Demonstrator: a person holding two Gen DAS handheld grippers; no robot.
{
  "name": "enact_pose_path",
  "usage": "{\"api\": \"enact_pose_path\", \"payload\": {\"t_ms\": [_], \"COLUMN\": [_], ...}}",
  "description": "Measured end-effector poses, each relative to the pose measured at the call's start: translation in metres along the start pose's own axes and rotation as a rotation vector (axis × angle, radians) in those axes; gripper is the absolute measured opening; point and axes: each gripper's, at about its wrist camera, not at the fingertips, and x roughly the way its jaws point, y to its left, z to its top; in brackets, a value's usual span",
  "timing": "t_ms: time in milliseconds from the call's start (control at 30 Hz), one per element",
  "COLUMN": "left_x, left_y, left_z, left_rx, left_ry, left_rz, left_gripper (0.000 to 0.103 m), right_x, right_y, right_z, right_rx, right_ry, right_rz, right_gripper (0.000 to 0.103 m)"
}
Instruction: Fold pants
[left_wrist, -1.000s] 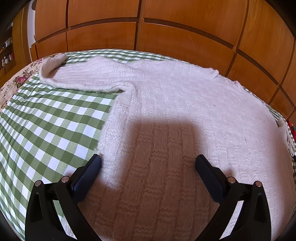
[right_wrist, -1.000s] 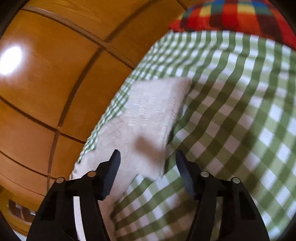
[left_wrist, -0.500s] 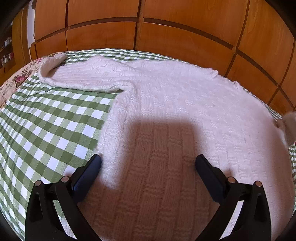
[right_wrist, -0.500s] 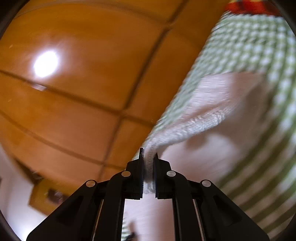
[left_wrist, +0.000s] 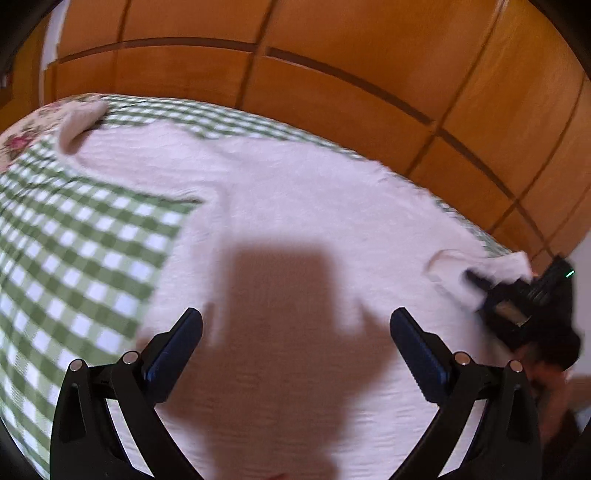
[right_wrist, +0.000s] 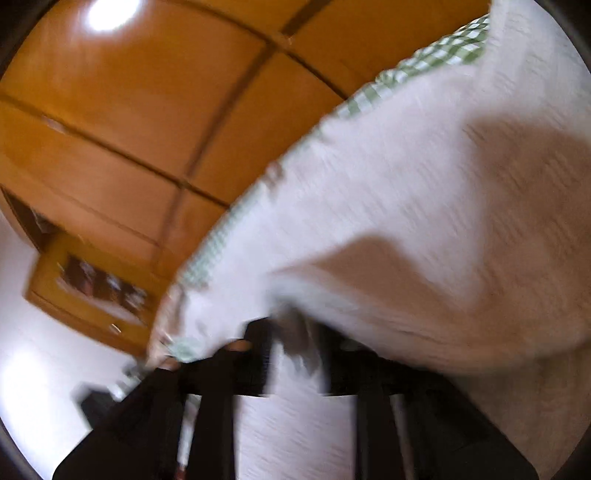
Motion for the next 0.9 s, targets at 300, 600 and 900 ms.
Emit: {"api": "enact_pose_path", "payload": {"t_ms": [300,600,900], "left_x": [0.052,0.098,0.09], "left_y": [-0.079,-0.121,-0.123], "left_z": [0.016,0.019,0.043], "left_rx": [-0.011,-0.037,-0.008], "left_ry": [0.16,0.254,0.217], "left_rz": [-0.232,-0.194,-0.148], "left_gripper": [0.101,0.097,0.006], "right_x": [-0.082,-0.092,-0.125], "right_y": [-0.012,-0.049,-0.075], "right_z": [-0.039,-0.033,-0.043], "right_rx": [-0.251,-0.074,0.03], "right_ry": [-0.259,-0.328,-0.481], "right_rz": [-0.162,-0.08,0.0], "right_gripper": [0.044,0.044,0.066]}}
